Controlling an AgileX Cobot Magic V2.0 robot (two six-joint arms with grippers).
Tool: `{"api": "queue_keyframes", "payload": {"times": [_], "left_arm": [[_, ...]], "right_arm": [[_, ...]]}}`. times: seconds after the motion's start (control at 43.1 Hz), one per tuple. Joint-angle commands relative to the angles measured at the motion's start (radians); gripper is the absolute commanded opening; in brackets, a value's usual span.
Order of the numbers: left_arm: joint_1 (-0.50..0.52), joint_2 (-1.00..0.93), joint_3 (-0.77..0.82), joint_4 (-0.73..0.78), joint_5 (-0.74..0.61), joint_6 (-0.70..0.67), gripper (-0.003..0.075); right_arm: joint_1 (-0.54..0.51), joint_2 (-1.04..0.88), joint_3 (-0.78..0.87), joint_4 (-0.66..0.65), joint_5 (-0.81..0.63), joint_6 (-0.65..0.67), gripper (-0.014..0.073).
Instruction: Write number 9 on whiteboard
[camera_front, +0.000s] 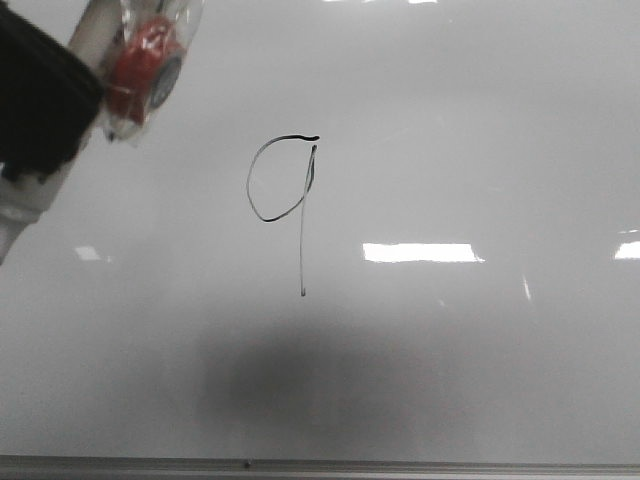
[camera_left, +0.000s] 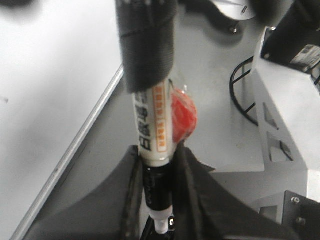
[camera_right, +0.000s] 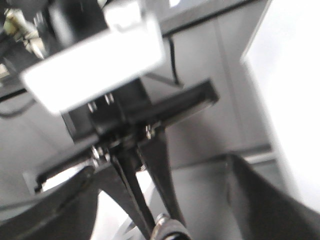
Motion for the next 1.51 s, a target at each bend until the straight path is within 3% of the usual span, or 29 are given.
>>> {"api": "queue_keyframes", "payload": {"times": [0.0,0.139,0.302,0.488,0.697,0.929,1.022,1.208,1.486], "left_arm": [[0.027,0.012,-0.03,0.038,-0.034,-0.086,-0.0019],[0.121,0.023,-0.03,0.18,-0.11,-0.26,-0.0019],[0.315,0.031,-0.03,0.363,-0.26,-0.537,-0.0019],[0.492,0.112,-0.03,0.381,-0.33,-0.562,-0.0019],[0.504,0.278,-0.03,0.379,-0.502,-0.56,-0.0019],[0.501,0.44,-0.03,0.379,-0.654,-0.56,-0.0013],[0.501,0.48,-0.03,0.379,-0.694,-0.56,0.0031],[0.501,0.5,-0.03,0.379,-0.708,-0.56,0.0153],[0.501,0.5,-0.03,0.379,-0.71,-0.56,0.0166]], "right_arm": [[-0.039,-0.116,-0.034,0.035,-0.088,-0.006,0.061],[-0.1,-0.267,0.013,-0.088,-0.196,0.045,0.0586],[-0.147,-0.466,0.202,-0.227,-0.372,0.133,0.0444],[-0.174,-0.672,0.451,-0.232,-0.493,0.175,0.0214],[-0.174,-0.833,0.606,-0.213,-0.565,0.176,-0.0073],[-0.174,-0.858,0.614,-0.212,-0.562,0.176,-0.0069],[-0.174,-0.858,0.614,-0.212,-0.562,0.176,-0.0069],[-0.174,-0.858,0.614,-0.212,-0.564,0.176,-0.0069],[-0.174,-0.858,0.614,-0.212,-0.566,0.176,-0.0069]]}}
